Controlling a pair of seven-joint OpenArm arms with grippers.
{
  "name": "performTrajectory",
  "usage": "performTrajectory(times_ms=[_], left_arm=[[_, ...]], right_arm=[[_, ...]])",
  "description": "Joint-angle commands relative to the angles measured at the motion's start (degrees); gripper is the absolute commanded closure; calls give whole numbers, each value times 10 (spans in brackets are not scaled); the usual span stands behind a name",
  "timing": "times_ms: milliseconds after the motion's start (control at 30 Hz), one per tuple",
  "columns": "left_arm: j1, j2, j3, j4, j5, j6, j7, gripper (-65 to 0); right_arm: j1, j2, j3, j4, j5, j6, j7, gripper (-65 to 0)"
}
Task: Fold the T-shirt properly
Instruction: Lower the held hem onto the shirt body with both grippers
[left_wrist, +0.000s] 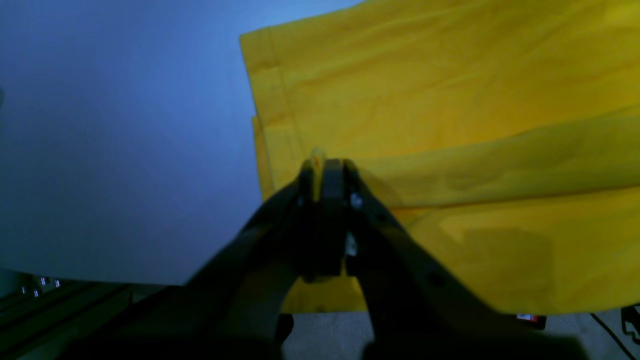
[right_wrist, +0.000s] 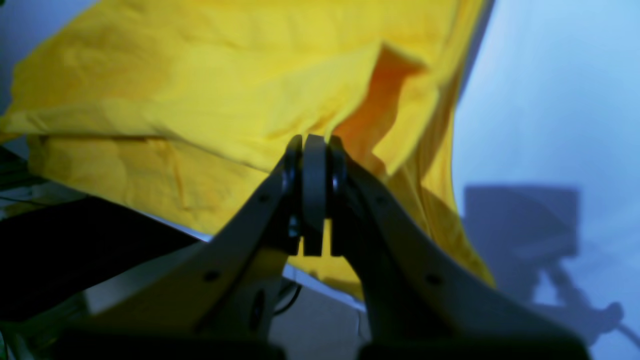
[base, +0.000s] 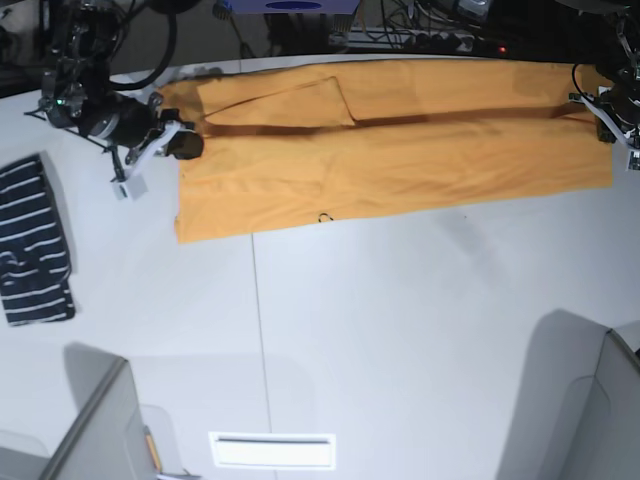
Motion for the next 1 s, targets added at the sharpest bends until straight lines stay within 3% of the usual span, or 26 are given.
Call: performTrajectory(times_ms=[0, 100, 200, 333, 467, 600, 700, 767, 800, 833, 900, 933, 967], left_arm=[[2, -12, -7, 9, 0, 3, -7, 0], [2, -12, -7, 9, 0, 3, -7, 0], [-1, -12, -7, 7, 0, 3, -7, -28], [-2, -12, -7, 5, 0, 3, -7, -227], [-4, -12, -40, 5, -1, 4, -8, -420], [-26, -9, -107, 11, -6, 2, -5, -505], [-29, -7, -116, 11, -7, 1, -5, -469], [-29, 6, -115, 10, -7, 1, -5, -400], [-32, 20, -118, 10, -7, 1, -6, -336], [-33, 31, -117, 10, -7, 1, -7, -252], [-36, 48, -115, 3, -7, 1, -9, -20], [-48, 57, -115, -5, -4, 1, -10, 0], [-58, 64, -115, -13, -1, 1, -10, 0]], right_arm=[[2, 6, 4, 1, 11, 4, 9, 0], [2, 6, 4, -14, 11, 4, 11, 0], [2, 6, 5, -16, 10, 4, 11, -134], [1, 9, 6, -16, 10, 1, 11, -252], [-10, 7, 24, -7, 10, 1, 13, -258], [-19, 5, 52, 22, 10, 1, 12, -257], [-19, 5, 58, 51, 10, 1, 12, -257], [-17, 5, 54, 66, 10, 4, 13, -254], [-11, 4, 50, 71, 11, 4, 13, -243], [-6, 3, 39, 71, 11, 5, 13, -213], [5, 2, -1, 64, 10, 5, 13, -84], [11, 2, -19, 59, 10, 5, 13, 0], [14, 2, -33, 54, 10, 4, 13, 0]])
